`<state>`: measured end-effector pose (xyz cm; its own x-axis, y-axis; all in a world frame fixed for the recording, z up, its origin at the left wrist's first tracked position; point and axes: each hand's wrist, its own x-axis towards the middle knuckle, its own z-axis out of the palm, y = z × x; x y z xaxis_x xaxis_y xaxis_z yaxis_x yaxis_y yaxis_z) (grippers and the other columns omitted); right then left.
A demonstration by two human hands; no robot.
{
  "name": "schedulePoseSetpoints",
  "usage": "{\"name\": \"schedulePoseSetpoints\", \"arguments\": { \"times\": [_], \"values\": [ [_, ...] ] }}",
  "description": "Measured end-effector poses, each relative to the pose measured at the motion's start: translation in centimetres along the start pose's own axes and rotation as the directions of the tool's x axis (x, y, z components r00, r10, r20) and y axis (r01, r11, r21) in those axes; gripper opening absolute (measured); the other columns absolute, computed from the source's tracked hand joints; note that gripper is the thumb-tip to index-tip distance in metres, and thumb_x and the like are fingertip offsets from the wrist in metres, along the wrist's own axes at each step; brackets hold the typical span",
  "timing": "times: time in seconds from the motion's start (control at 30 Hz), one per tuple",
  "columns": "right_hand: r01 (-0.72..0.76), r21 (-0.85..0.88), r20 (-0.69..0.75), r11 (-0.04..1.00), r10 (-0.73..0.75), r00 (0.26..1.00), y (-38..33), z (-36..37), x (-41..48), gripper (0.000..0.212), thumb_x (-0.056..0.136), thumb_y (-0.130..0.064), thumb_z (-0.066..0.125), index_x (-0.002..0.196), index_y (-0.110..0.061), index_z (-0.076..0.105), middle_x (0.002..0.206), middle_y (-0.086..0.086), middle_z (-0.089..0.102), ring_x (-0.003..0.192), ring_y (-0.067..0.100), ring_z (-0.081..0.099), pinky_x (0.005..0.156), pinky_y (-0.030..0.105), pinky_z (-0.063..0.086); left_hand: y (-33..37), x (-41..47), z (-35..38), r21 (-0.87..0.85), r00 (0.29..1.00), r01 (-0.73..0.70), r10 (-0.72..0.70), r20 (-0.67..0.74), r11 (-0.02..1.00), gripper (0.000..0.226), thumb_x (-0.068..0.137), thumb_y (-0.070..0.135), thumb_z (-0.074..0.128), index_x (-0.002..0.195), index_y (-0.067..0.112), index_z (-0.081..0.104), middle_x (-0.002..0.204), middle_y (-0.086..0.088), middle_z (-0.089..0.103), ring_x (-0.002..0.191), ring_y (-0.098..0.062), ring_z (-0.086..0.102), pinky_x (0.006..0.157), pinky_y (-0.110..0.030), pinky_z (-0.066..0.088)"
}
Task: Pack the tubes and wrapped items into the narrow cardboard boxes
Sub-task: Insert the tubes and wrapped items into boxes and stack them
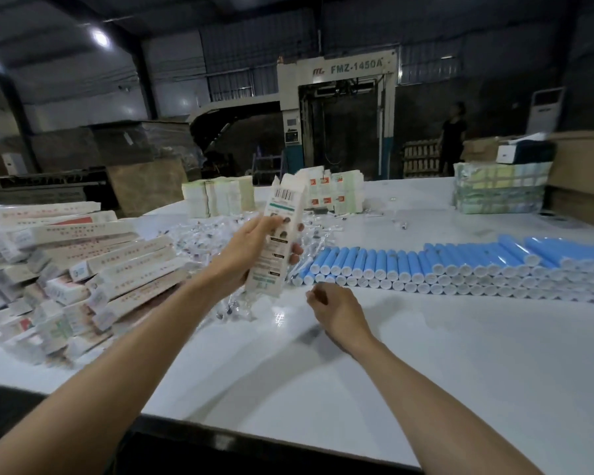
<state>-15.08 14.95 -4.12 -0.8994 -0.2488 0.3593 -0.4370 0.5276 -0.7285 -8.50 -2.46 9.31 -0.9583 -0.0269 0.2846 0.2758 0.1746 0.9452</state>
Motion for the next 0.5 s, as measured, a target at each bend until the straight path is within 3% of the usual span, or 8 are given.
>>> {"name": "schedulePoseSetpoints", "arguments": {
  "times": [0.07,0.13,0.33,0.5],
  "values": [
    [-0.01,0.054,-0.028,0.998,0.011,1.0,0.0,-0.1,0.0,0.03,0.105,-0.04,0.057,0.083,-0.021,0.063,0.079,-0.001,0.068,0.076,0.022,0.065,0.071,0.04,0.052,-1.9,1.2,1.7,-0.166,0.995,0.095,-0.099,-0.015,0.982,0.04,0.115,0.04,0.042,0.138,0.012,0.058,0.112,-0.014,0.081,0.084,-0.029,0.08,0.066,-0.038,0.065],
    [-0.045,0.074,-0.077,0.996,0.051,0.996,0.0,-0.3,0.2,0.03,0.105,-0.037,0.057,0.087,-0.016,0.066,0.082,0.001,0.07,0.08,0.024,0.067,0.074,0.041,0.054,-3.8,2.4,3.2,-0.325,0.994,0.102,-0.106,0.006,0.94,0.045,0.115,0.045,0.037,0.138,0.014,0.06,0.121,-0.015,0.079,0.082,-0.027,0.078,0.068,-0.039,0.066],
    [-0.184,0.024,-0.398,0.983,0.178,0.9,1.1,-4.2,2.3,0.024,0.102,-0.026,0.054,0.08,-0.017,0.06,0.074,-0.001,0.065,0.073,0.024,0.063,0.059,0.035,0.043,-8.7,3.4,7.1,-0.573,0.986,0.122,-0.166,-0.024,0.81,0.043,0.114,0.039,0.048,0.139,0.007,0.063,0.127,-0.017,0.077,0.091,-0.026,0.08,0.074,-0.038,0.067],
    [-0.225,-0.349,-0.51,0.91,0.017,0.86,5.0,-11.0,5.5,0.013,0.104,-0.016,0.049,0.1,-0.009,0.06,0.099,0.008,0.064,0.089,0.028,0.055,0.066,0.038,0.042,-10.9,2.7,7.9,-0.6,0.976,0.193,-0.213,0.038,0.776,0.035,0.112,0.031,0.056,0.134,0.005,0.064,0.123,-0.022,0.077,0.093,-0.031,0.08,0.078,-0.043,0.068]
  ]
}}
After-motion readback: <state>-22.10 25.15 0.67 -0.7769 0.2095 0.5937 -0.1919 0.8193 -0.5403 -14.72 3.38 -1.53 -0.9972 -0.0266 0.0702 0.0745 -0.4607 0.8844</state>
